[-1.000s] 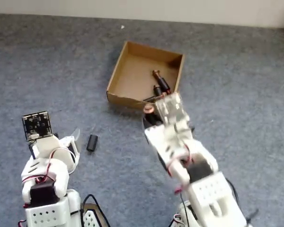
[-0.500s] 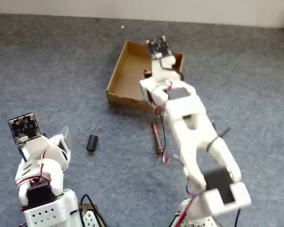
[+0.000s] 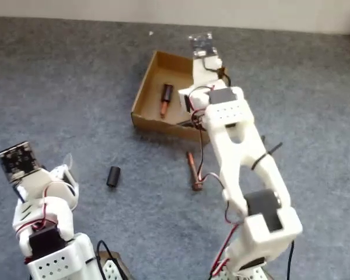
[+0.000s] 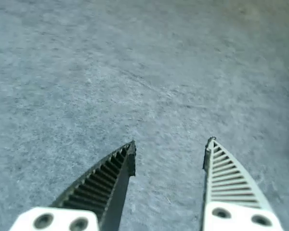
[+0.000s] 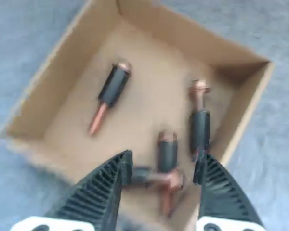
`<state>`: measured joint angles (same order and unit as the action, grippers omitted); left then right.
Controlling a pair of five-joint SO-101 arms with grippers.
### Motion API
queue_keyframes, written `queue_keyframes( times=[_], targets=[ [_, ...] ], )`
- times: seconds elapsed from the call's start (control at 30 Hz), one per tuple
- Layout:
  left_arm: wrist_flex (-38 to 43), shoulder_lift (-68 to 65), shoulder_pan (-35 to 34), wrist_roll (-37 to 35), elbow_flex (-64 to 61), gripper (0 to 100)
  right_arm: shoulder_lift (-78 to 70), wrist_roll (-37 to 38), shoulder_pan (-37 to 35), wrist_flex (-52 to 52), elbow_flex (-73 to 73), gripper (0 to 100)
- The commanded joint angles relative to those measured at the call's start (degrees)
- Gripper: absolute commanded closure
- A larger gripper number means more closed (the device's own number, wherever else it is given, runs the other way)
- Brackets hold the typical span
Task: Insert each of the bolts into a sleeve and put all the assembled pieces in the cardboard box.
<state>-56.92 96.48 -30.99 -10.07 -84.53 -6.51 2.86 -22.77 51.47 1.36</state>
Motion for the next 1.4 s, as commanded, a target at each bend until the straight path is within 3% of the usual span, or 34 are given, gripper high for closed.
queue_keyframes(
  times=[0.0,0.13,0.3,0.53,1.37],
  targets=[
    [2.0,0.4,-4.4,-4.0,0.7,75,11.5,-6.6,-8.0,9.6,-1.6,80.7],
    [3.1,0.4,-7.3,-5.0,0.6,75,13.5,-15.4,-16.6,10.7,4.2,80.7],
    [3.1,0.4,-7.8,-5.0,0.6,75,8.6,-25.6,-26.1,4.5,10.6,80.7],
    [3.1,0.4,-7.7,-5.0,0.6,75,-3.2,-39.7,-31.8,-4.2,12.1,80.7],
    [3.1,0.4,-7.4,-5.0,0.6,75,-23.3,-41.0,-36.5,-6.1,-1.9,80.7]
  ],
)
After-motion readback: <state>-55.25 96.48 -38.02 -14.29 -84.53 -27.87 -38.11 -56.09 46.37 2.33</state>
